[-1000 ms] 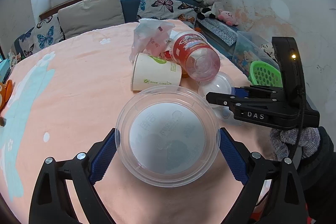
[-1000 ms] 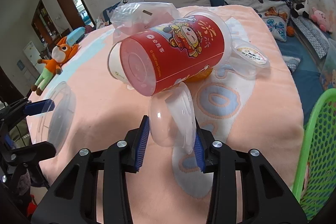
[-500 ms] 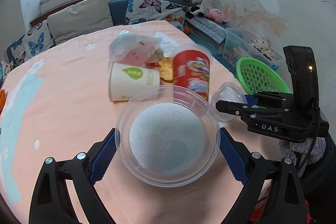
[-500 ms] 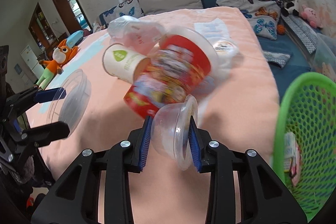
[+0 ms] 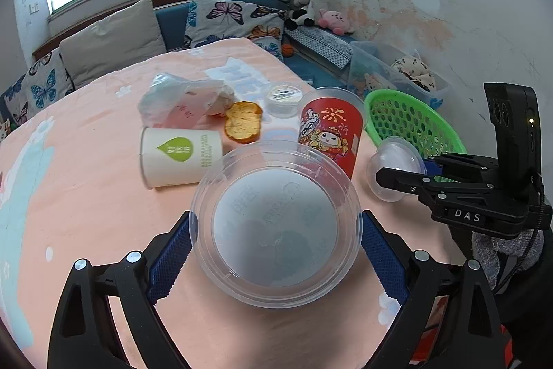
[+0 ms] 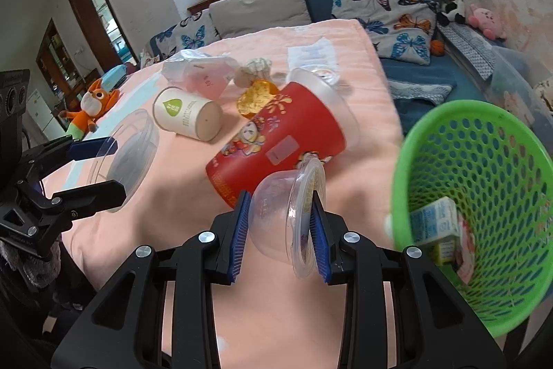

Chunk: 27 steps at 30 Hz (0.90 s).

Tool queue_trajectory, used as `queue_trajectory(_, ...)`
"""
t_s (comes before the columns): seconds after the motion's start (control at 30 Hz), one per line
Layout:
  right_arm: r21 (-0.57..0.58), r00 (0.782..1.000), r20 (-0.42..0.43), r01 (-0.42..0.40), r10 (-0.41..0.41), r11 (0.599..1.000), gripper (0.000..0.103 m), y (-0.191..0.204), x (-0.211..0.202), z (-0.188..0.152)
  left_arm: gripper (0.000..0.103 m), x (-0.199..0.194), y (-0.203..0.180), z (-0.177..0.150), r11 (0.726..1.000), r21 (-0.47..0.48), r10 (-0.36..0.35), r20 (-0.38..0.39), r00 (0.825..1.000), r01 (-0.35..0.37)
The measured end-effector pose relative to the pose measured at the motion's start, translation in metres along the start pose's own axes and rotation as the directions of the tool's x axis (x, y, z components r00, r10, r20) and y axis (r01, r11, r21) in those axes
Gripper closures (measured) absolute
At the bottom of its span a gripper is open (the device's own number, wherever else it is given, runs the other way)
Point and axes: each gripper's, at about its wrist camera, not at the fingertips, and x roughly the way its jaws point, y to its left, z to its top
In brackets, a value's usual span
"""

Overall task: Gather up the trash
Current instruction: 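Carry the clear cup with the right tool while the left carries the lid to the basket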

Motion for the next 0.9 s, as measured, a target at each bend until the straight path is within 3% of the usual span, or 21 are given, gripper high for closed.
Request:
queue_trajectory(0.4, 0.085, 0.994, 0.034, 0.104, -0.107, 0.991, 0.069, -0.040, -0.029, -0.009, 0.013, 0.004, -0.024, 0.013, 0.998, 0.045, -0.037, 0.015, 0.999, 0.036)
queue_trajectory(0.9, 0.224, 0.957, 0.004, 0.283, -0.291, 0.933, 0.068, -0.134, -0.056, -0.023, 0.013, 0.013, -0.079, 0.044, 0.984, 0.151, -0.099, 0.039, 0.994, 0.092)
